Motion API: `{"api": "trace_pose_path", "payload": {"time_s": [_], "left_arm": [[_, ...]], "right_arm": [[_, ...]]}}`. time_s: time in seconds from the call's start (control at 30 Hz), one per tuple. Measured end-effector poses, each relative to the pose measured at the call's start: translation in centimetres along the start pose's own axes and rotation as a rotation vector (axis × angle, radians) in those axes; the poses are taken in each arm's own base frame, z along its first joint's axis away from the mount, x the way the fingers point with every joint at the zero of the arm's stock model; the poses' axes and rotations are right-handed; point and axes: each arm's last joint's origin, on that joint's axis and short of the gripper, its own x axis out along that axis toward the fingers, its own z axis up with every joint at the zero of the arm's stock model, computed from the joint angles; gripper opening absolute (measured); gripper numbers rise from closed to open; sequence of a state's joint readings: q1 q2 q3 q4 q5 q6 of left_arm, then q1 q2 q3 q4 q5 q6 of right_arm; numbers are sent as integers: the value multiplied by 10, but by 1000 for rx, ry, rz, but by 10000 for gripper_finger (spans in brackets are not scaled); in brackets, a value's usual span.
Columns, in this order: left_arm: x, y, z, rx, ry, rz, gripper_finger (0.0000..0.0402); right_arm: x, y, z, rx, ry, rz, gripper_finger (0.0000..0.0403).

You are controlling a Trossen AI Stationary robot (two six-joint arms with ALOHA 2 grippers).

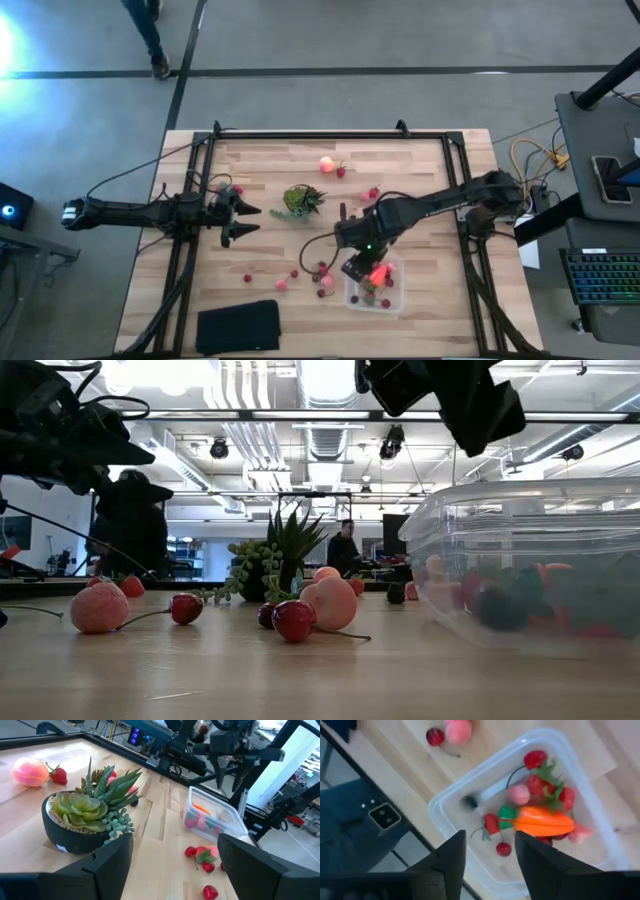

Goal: Pick and placing Produce into tupperware
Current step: Put the blackberry into the bin

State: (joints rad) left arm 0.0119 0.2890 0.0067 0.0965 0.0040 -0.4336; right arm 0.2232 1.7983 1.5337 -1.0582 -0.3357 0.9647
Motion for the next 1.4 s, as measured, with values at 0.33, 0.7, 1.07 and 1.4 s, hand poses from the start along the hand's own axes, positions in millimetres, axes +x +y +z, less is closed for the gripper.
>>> {"api": "trace_pose_path", "payload": {"time_s": [0.33, 0.7, 1.07, 1.4], "left_arm": [[0, 0, 0, 0, -1, -1, 277], [0, 0, 0, 0, -1, 0, 277], [0, 0, 0, 0, -1, -1, 277], [0, 0, 0, 0, -1, 0, 277]], "right_arm": [[-11, -52, 54, 232, -171, -191, 216], [46, -111, 122, 215, 30, -267, 201], [51, -107, 135, 163, -32, -307, 187], [57, -111, 147, 113, -75, -364, 201]]}}
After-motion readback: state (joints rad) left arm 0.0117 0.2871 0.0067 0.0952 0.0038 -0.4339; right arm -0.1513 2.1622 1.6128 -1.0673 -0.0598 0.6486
